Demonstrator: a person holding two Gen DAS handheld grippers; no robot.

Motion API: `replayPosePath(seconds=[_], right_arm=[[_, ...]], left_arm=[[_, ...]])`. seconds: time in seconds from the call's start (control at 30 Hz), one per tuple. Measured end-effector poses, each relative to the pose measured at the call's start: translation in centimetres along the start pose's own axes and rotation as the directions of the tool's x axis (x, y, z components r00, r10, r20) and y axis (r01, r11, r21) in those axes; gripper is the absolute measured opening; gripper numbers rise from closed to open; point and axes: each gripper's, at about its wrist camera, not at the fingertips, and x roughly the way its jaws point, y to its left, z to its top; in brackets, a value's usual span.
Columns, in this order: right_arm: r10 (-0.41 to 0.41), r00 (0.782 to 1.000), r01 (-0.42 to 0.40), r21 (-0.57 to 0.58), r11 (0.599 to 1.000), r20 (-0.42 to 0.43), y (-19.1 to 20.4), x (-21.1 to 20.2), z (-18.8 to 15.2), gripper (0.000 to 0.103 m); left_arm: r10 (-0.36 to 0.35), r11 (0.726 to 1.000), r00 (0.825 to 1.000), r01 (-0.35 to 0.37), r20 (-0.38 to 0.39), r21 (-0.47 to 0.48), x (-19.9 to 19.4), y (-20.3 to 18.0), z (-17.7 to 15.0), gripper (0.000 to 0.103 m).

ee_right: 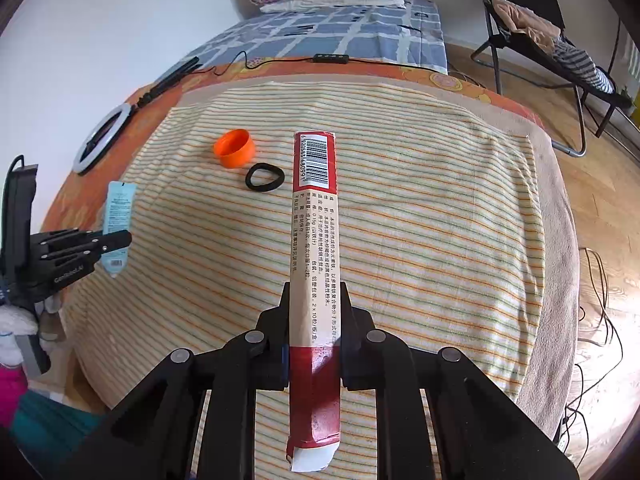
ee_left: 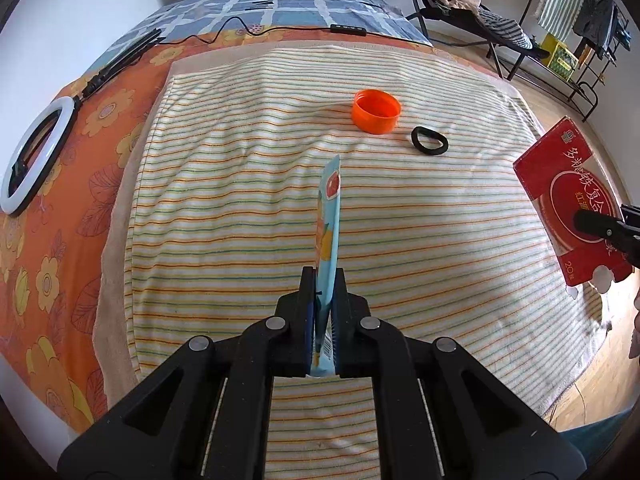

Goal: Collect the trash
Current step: 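Carry the red box and blue tube down to the blue basket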

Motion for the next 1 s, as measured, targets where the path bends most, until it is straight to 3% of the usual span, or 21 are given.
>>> replayPosePath(seconds=[0.67,1.0], right_arm=[[0.095,0.994,-0.093,-0.048,0.994,0.050,7.9,-6.6,-10.0,0.015],[0.121,0.992,-0.119,-0.062,0.991,0.026,10.6,-7.8,-16.6,0.015]], left_arm=[[-0.046,0.998,0.998,0.044,0.051,0.049,-8.9,-3.5,-10.9,0.005],[-0.095,0.995,0.995,0.095,-0.039,0.020,-8.6,-4.4,-18.2,0.005]])
